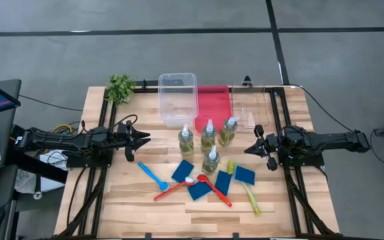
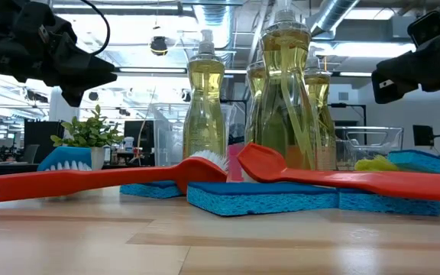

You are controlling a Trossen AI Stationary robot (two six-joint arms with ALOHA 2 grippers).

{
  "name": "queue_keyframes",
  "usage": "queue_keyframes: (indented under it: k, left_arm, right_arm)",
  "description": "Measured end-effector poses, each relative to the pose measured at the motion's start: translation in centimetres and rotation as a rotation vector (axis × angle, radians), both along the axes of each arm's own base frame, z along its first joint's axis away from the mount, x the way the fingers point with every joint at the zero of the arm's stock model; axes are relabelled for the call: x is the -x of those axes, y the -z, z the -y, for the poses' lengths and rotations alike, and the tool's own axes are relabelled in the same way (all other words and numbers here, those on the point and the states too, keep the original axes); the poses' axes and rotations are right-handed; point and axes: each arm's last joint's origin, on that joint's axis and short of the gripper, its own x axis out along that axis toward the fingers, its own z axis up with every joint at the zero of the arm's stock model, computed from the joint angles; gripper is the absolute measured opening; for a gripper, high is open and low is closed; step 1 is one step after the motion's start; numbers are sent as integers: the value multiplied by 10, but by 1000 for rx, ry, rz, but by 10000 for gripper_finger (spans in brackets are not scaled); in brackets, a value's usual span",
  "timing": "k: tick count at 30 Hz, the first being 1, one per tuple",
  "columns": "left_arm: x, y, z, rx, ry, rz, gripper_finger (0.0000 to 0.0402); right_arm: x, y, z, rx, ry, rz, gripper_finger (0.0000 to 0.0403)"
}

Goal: Pick & Place Kitchen Sink Supplies

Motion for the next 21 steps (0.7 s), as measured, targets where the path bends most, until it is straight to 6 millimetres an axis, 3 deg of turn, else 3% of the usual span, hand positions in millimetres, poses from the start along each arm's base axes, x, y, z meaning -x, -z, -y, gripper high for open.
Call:
queue_keyframes:
  k: [16, 21]
  left_arm:
    - [0, -5, 0, 6, 0, 49, 116]
    - [0, -14, 0, 143, 3, 161, 116]
  right_arm:
    - [0, 0, 0, 0, 0, 0, 0]
    - [0, 0, 0, 0, 0, 0, 0]
